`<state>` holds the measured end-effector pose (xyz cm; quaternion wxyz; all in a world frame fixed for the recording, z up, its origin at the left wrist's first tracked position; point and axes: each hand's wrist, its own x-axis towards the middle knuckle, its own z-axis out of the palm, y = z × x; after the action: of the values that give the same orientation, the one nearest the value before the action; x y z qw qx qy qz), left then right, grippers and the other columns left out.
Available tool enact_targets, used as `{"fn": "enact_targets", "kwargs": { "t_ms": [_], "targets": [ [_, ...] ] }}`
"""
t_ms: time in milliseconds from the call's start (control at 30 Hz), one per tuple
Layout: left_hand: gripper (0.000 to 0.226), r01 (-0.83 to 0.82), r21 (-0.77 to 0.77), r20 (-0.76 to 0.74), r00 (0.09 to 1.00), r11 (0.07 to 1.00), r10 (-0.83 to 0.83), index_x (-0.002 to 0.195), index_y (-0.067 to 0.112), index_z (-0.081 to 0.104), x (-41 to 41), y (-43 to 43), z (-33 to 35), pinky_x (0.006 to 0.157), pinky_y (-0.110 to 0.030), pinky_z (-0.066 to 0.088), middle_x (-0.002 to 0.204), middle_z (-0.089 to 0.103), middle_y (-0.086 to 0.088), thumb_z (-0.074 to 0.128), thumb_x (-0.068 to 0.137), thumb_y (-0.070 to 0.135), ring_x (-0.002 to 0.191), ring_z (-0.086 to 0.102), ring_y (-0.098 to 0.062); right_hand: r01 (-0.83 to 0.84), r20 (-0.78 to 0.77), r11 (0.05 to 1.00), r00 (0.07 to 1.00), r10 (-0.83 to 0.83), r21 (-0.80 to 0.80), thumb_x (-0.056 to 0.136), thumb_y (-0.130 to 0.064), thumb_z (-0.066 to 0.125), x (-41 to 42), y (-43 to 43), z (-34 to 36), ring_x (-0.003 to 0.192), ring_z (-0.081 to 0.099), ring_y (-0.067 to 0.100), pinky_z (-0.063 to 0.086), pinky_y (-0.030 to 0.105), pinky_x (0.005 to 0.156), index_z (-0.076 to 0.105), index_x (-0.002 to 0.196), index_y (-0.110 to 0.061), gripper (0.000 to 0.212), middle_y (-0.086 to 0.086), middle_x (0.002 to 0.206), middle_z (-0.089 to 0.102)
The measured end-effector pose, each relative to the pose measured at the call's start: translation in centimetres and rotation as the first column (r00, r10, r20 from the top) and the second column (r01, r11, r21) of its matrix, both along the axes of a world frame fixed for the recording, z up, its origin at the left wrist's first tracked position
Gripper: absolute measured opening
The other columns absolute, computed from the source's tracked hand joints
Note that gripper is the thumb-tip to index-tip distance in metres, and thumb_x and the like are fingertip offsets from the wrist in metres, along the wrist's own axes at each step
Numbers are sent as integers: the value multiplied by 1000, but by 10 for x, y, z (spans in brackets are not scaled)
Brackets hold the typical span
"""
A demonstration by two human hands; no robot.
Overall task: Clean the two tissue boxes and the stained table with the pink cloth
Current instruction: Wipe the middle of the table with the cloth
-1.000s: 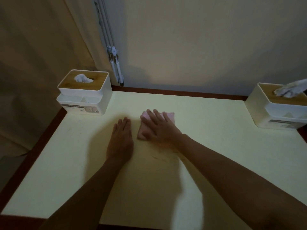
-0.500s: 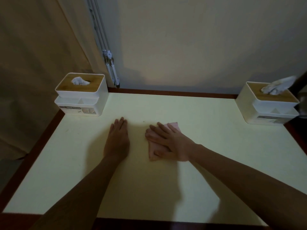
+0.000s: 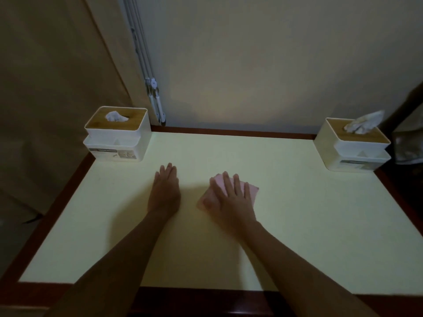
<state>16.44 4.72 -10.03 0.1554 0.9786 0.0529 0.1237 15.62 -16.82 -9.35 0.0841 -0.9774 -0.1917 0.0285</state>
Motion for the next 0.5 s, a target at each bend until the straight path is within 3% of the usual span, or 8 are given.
{"fn": "enact_targets", "kwargs": {
  "t_ms": [133,267,500],
  "targets": [
    [33,94,97,69,993,991,-101,126,-10,57,-8,2,4,104,-61,40,133,55,-30,53,94,-1,125,50,-51,-250,3,966,968,250,-73,93,-69,10,-16,-31,5,156,-10,31,1,56,124,0,160,-41,73,1,170,-6],
    [37,251,217,113,953,943,-280,122,0,65,-22,-10,7,103,-61,42,131,60,-21,43,98,16,125,53,-43,-342,17,935,938,345,-91,99,-66,20,-27,-59,2,156,-11,27,-1,50,125,-2,159,-42,68,-3,170,-8],
    [53,272,151,-29,962,950,-271,129,11,63,-61,-41,-5,106,-56,38,139,57,-12,37,97,44,129,51,-38,-209,19,977,978,210,-31,92,-78,3,-49,-65,6,152,-24,32,-14,49,123,-2,159,-44,75,0,168,-17]
  ]
}}
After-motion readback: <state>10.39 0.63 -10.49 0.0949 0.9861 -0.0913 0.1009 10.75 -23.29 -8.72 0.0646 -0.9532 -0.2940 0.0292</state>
